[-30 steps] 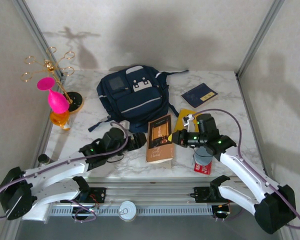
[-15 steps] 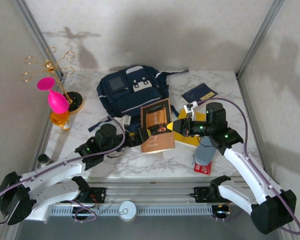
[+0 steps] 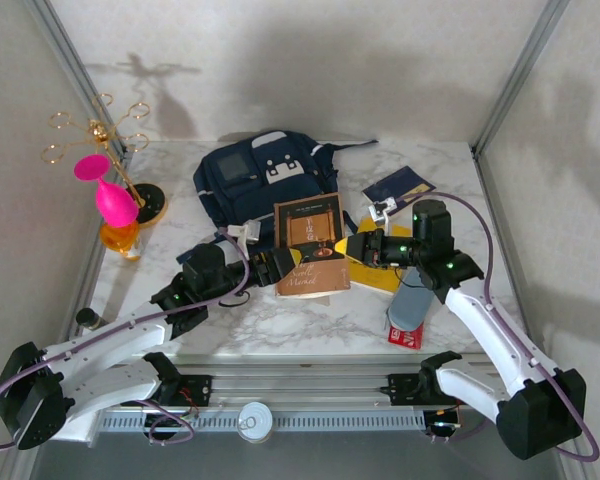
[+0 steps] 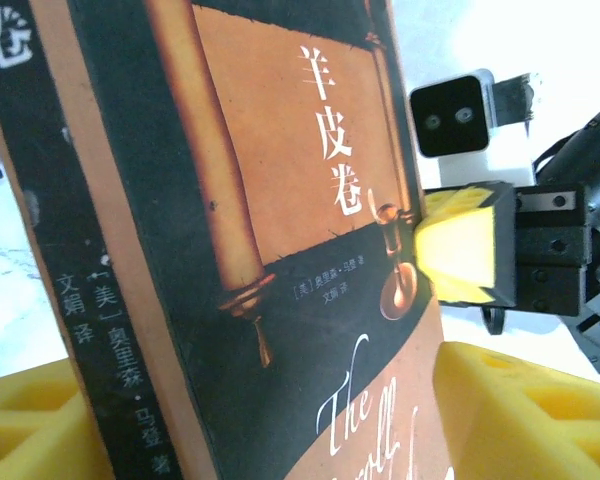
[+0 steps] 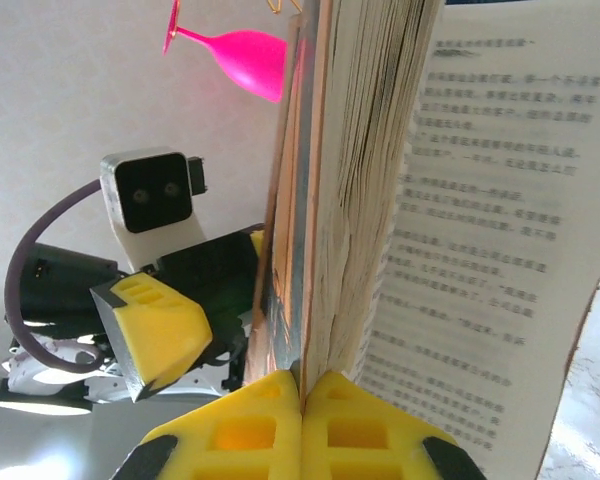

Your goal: Pack the student bag

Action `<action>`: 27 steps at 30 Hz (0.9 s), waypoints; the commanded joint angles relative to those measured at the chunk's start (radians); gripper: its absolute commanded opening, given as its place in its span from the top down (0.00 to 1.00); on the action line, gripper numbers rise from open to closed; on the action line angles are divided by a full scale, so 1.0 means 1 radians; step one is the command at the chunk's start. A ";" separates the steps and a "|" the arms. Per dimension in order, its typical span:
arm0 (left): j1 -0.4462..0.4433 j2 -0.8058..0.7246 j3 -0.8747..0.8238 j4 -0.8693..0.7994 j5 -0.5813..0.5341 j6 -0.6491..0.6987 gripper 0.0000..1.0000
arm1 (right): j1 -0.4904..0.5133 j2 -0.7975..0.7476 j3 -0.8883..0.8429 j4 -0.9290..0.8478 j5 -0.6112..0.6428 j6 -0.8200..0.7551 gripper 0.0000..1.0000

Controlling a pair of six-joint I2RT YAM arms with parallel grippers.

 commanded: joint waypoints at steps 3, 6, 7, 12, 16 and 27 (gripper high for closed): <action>-0.006 0.008 0.001 0.167 0.093 -0.038 0.43 | -0.019 0.034 0.041 -0.037 -0.032 -0.088 0.99; -0.006 0.015 0.006 0.164 0.094 -0.039 0.53 | -0.020 0.041 0.038 -0.029 -0.033 -0.095 0.97; -0.006 0.015 0.007 0.160 0.092 -0.034 0.56 | -0.020 0.041 0.038 -0.029 -0.032 -0.100 0.96; -0.006 0.031 0.017 0.140 0.066 -0.038 0.73 | -0.029 0.046 0.033 -0.035 -0.028 -0.120 0.85; -0.006 0.048 0.045 0.130 0.051 -0.037 0.84 | -0.038 0.035 0.021 -0.043 -0.022 -0.131 0.60; -0.005 0.139 0.108 0.401 0.108 -0.146 1.00 | -0.112 0.025 -0.071 0.040 -0.151 -0.108 0.01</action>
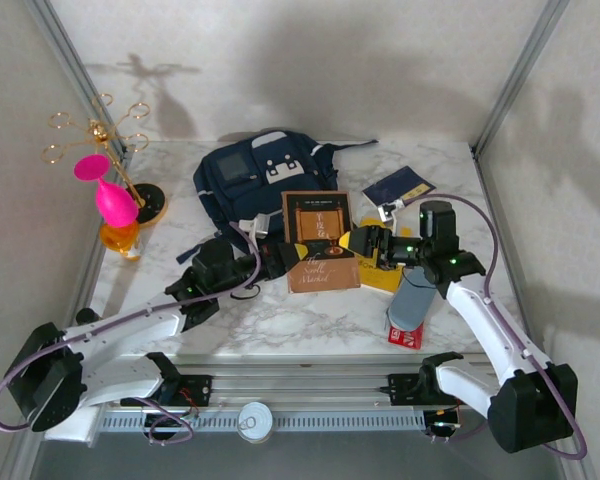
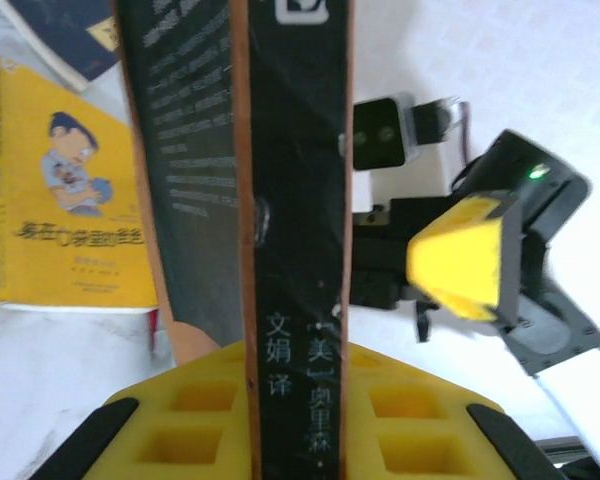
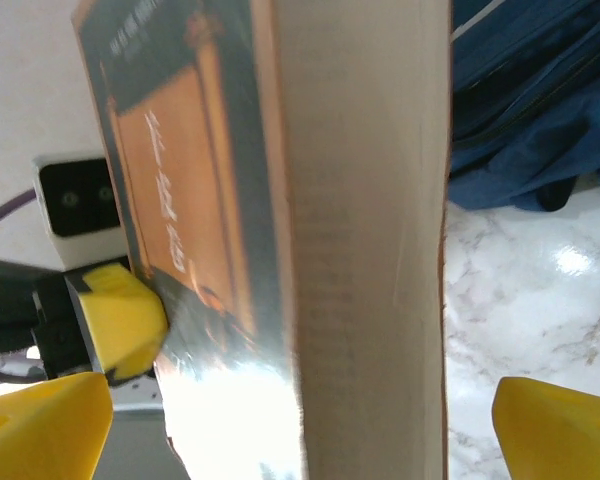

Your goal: Pack the student bag

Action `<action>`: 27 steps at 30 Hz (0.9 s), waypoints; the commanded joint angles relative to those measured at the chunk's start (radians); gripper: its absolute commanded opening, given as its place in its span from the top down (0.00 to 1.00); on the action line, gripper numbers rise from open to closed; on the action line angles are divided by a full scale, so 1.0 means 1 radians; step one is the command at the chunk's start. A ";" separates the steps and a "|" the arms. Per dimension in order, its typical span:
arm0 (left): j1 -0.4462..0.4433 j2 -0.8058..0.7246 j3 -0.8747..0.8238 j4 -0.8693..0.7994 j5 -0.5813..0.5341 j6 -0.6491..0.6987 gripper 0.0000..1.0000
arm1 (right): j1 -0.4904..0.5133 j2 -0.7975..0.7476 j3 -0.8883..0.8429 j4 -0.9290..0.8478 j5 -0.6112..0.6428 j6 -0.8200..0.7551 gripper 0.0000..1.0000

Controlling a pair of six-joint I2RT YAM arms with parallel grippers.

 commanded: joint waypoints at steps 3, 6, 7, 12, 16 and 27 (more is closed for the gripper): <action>-0.004 0.031 0.099 0.296 0.077 -0.072 1.00 | -0.018 0.015 -0.052 0.096 -0.121 0.016 0.01; -0.006 0.048 0.115 0.346 0.088 -0.088 1.00 | -0.026 0.008 -0.081 0.212 -0.179 0.086 0.01; -0.006 0.049 0.114 0.344 0.077 -0.089 1.00 | -0.026 0.000 -0.088 0.263 -0.200 0.124 0.01; -0.006 0.060 0.120 0.286 0.047 -0.066 1.00 | -0.027 -0.069 -0.116 0.492 -0.249 0.300 0.01; -0.001 0.052 0.123 0.174 -0.002 -0.023 1.00 | -0.027 -0.099 -0.130 0.577 -0.261 0.383 0.04; 0.008 0.044 0.172 -0.072 -0.068 0.108 1.00 | -0.054 -0.101 -0.077 0.428 -0.203 0.316 0.37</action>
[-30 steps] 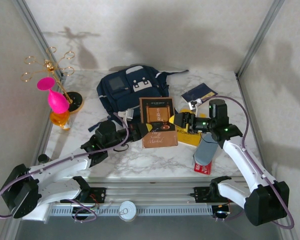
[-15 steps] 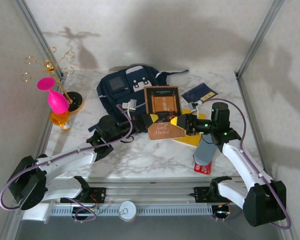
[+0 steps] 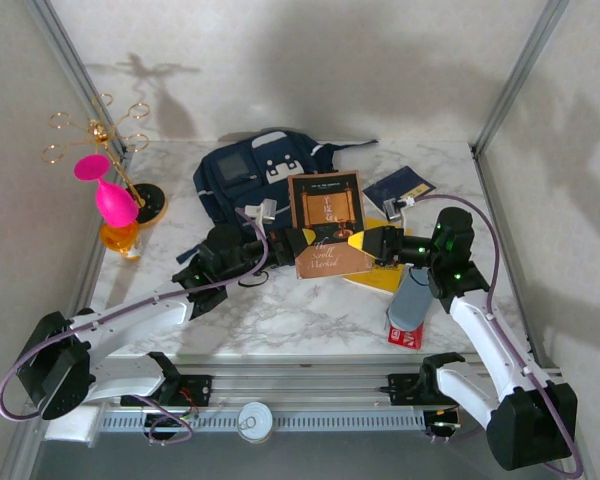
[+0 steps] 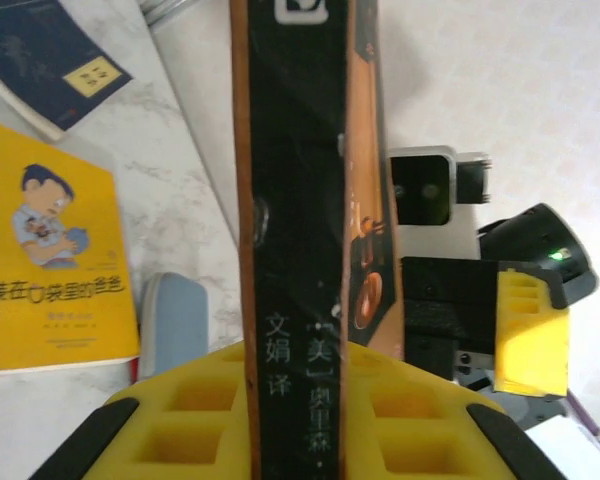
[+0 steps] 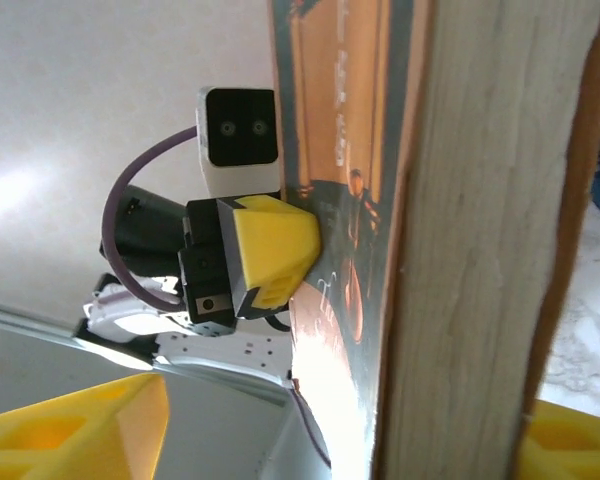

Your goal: Pack the student bag

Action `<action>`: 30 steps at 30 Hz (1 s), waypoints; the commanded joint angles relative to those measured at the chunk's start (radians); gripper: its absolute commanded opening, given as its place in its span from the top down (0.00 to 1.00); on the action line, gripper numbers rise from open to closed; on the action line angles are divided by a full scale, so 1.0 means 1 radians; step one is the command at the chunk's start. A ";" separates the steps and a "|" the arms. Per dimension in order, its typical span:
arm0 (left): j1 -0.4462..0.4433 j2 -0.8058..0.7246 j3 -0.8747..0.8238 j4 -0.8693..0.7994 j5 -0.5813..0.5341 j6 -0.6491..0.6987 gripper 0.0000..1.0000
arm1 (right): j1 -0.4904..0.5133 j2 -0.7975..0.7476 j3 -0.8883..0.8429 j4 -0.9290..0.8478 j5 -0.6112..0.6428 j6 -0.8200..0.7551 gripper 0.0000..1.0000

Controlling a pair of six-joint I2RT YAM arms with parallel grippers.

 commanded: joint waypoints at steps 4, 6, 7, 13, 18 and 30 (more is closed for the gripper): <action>0.008 -0.014 0.046 -0.008 -0.019 0.057 1.00 | -0.007 0.030 0.039 -0.068 0.020 -0.062 0.58; 0.008 -0.012 0.047 -0.014 -0.018 0.066 1.00 | -0.011 0.040 0.053 -0.117 0.036 -0.105 0.67; 0.008 -0.010 0.052 -0.030 -0.019 0.076 0.99 | -0.014 0.045 0.064 -0.158 0.054 -0.132 0.74; 0.009 0.001 0.106 -0.164 -0.041 0.181 0.64 | -0.079 0.072 0.102 -0.288 0.102 -0.203 1.00; 0.018 0.034 0.231 -0.502 -0.236 0.415 0.41 | -0.207 0.047 0.129 -0.401 0.158 -0.254 1.00; 0.022 0.413 0.502 -0.846 -0.516 0.813 0.35 | -0.331 0.072 0.132 -0.512 0.227 -0.323 1.00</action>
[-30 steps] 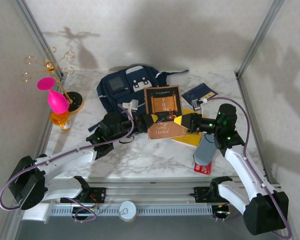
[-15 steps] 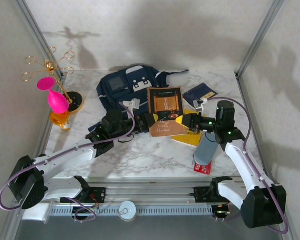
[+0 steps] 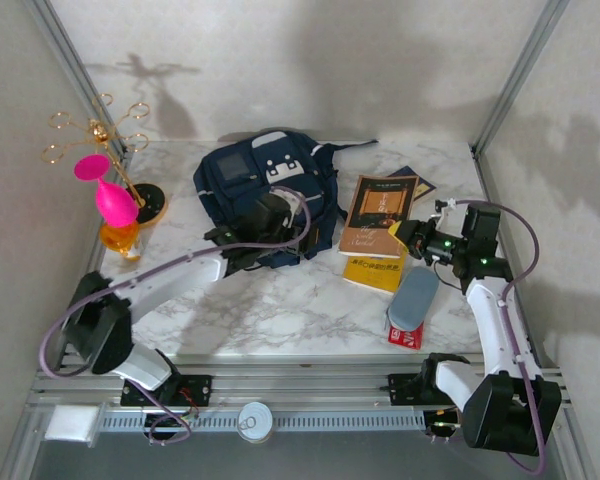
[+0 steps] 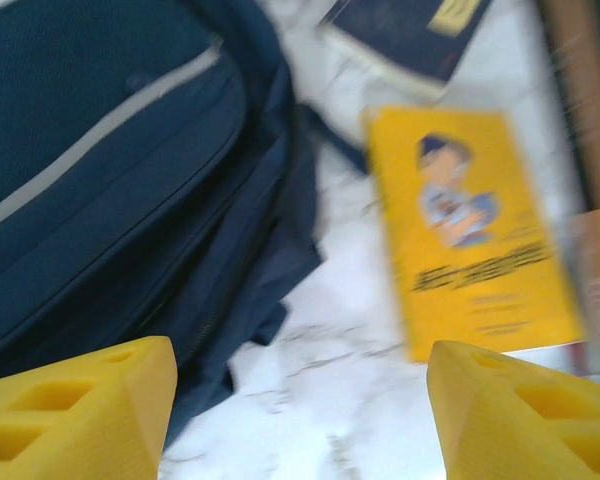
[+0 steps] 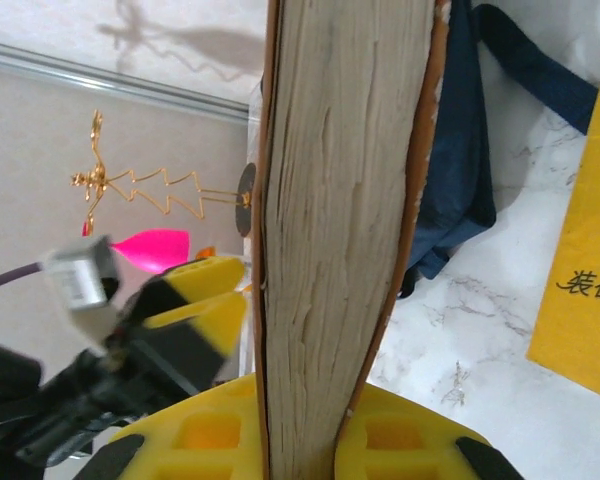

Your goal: Pack the student bag

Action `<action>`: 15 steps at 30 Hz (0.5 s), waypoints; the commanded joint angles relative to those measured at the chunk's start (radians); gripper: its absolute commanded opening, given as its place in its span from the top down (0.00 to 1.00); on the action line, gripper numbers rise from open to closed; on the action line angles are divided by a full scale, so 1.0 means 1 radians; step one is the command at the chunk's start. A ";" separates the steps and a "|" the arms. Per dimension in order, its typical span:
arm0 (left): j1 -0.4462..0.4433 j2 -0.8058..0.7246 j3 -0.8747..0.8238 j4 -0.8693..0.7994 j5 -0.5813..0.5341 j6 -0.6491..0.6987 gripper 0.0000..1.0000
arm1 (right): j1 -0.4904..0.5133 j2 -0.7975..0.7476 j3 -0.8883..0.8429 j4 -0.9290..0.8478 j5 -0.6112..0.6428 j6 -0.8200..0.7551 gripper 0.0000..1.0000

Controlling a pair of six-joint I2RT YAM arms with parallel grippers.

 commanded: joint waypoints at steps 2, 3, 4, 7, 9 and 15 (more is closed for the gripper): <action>0.013 0.122 0.129 -0.150 -0.138 0.144 0.37 | -0.019 0.000 0.009 0.023 -0.023 -0.030 1.00; 0.017 0.155 0.160 -0.167 -0.134 0.154 0.38 | -0.020 -0.001 0.005 0.028 -0.025 -0.026 1.00; 0.020 0.186 0.184 -0.178 -0.123 0.165 0.39 | -0.022 -0.002 0.002 0.032 -0.025 -0.022 1.00; 0.027 0.255 0.241 -0.200 -0.125 0.187 0.41 | -0.024 -0.005 -0.001 0.036 -0.025 -0.021 1.00; 0.039 0.297 0.270 -0.209 -0.124 0.191 0.44 | -0.025 -0.005 -0.006 0.041 -0.024 -0.015 1.00; 0.085 0.378 0.340 -0.227 -0.023 0.202 0.49 | -0.026 -0.001 -0.020 0.060 -0.036 0.001 1.00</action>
